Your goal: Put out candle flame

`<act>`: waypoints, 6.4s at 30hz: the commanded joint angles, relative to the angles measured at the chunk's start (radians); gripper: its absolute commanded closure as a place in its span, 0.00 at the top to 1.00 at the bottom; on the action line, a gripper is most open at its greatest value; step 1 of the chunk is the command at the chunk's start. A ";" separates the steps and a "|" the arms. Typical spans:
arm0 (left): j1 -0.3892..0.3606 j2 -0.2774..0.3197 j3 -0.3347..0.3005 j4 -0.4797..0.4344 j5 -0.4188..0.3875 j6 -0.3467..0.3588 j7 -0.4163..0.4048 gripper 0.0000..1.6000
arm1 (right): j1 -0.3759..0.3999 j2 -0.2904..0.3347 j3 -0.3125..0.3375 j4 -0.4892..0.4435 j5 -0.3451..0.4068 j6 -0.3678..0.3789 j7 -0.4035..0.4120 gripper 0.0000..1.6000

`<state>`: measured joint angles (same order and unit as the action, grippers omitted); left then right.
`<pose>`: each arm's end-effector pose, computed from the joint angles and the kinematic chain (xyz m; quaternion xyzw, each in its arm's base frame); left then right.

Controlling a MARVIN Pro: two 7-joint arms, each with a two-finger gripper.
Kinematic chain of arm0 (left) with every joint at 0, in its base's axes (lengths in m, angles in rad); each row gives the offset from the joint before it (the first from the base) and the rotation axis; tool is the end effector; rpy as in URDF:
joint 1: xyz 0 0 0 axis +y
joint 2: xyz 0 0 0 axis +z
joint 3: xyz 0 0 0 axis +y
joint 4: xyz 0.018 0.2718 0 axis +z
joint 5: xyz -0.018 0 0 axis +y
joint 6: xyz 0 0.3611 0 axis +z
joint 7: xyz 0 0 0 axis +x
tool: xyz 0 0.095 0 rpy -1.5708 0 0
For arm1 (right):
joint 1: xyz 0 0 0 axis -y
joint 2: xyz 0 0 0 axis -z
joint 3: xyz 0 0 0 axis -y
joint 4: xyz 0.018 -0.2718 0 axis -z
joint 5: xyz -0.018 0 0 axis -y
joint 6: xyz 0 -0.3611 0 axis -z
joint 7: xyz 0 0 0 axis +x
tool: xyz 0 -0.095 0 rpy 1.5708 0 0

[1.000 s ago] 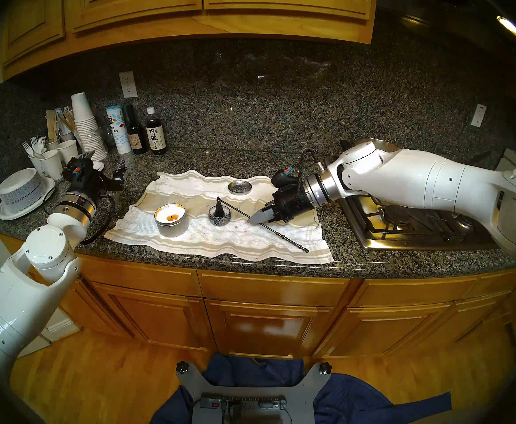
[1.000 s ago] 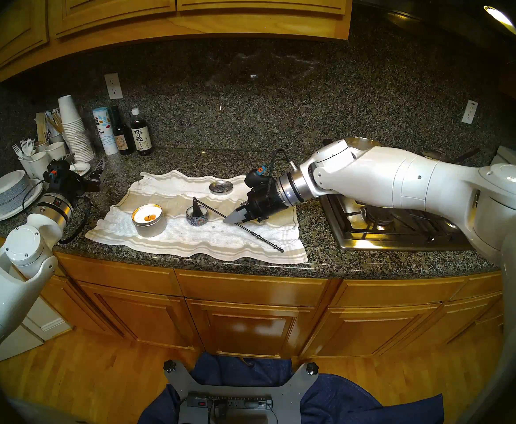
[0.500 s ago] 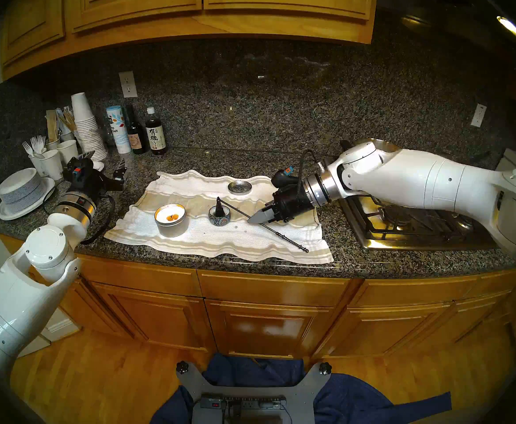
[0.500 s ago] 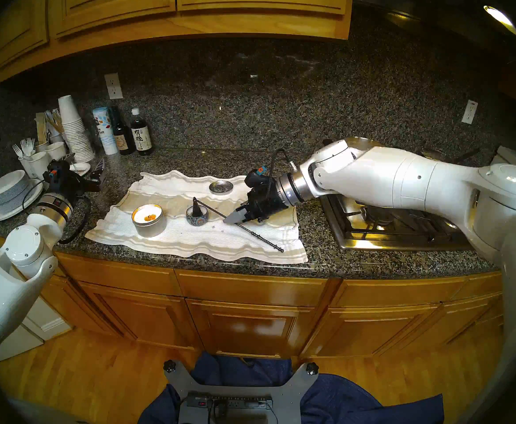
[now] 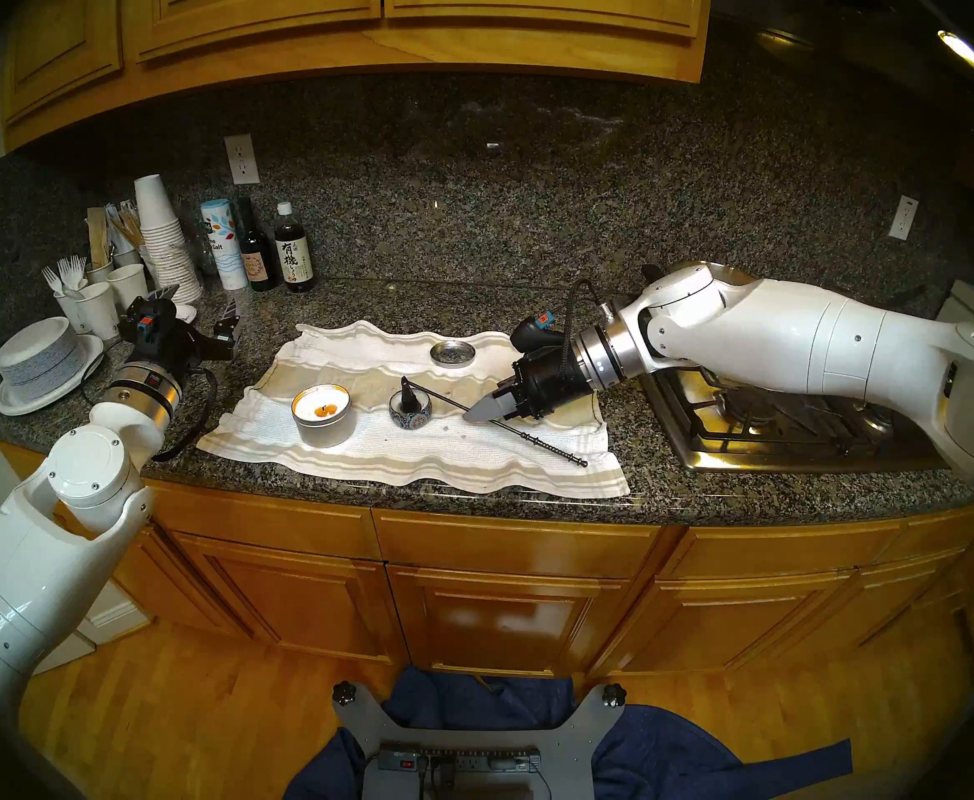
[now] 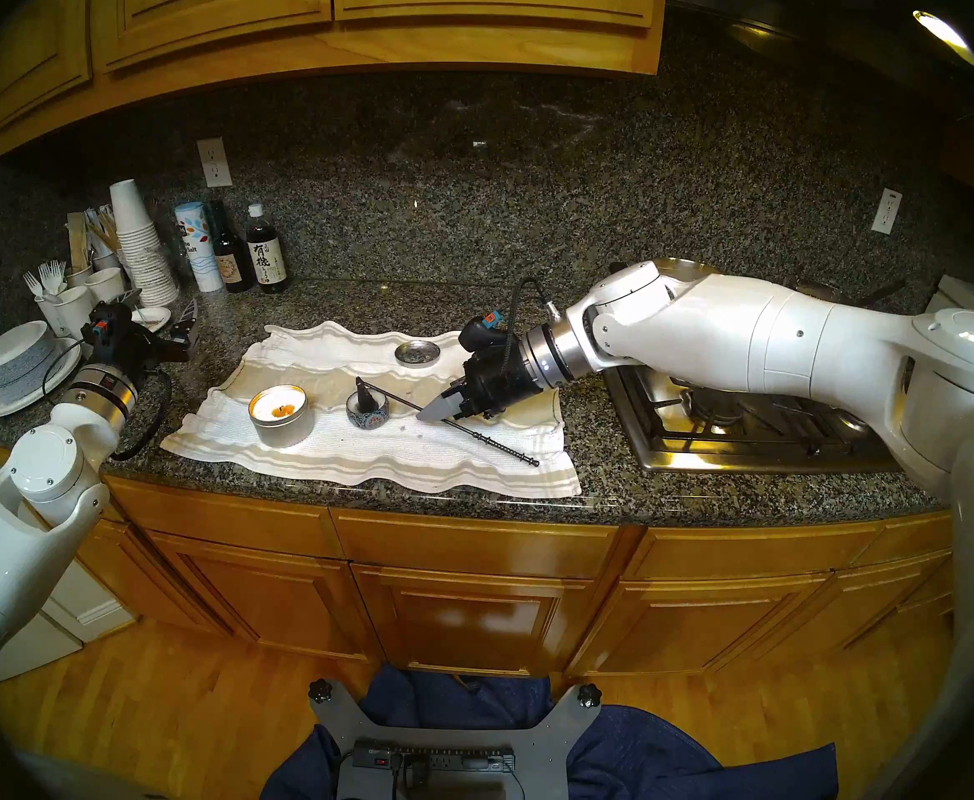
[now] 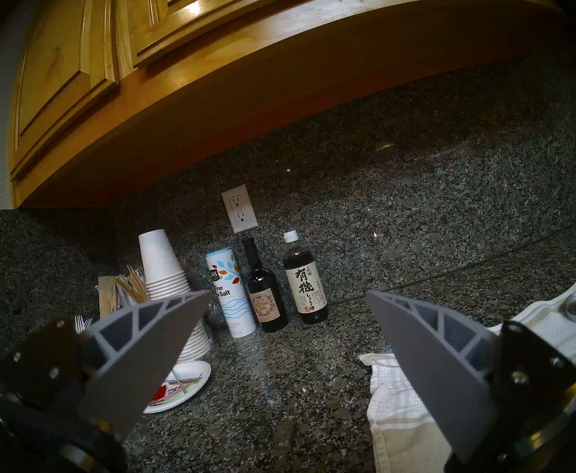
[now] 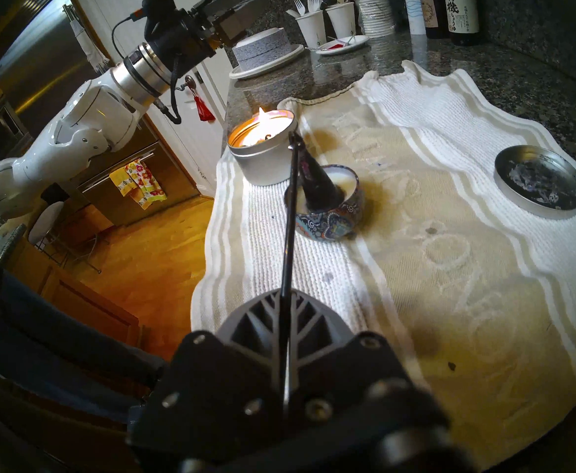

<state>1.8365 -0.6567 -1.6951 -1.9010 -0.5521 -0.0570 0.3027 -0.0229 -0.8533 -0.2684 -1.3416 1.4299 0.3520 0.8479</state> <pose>0.4248 0.1713 -0.1438 -0.6323 0.0765 -0.7553 0.1544 0.5093 0.1024 -0.1583 -0.7234 -0.4878 -0.2736 0.4048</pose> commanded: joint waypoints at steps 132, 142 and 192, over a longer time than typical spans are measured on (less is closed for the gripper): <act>0.220 0.063 -0.029 -0.342 -0.310 0.098 -0.367 0.00 | 0.021 0.035 0.048 -0.009 0.035 -0.105 -0.070 0.00; 0.176 0.059 0.048 -0.334 -0.265 0.099 -0.339 0.00 | 0.017 0.025 0.044 0.000 0.037 -0.106 -0.063 0.00; 0.091 0.023 -0.073 -0.209 -0.206 0.084 -0.173 0.00 | 0.050 0.093 0.081 -0.116 0.057 -0.143 -0.087 0.00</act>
<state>1.9291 -0.6370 -1.6672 -2.1261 -0.7418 0.0593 0.1304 -0.0129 -0.7683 -0.2329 -1.4411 1.4699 0.2300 0.7677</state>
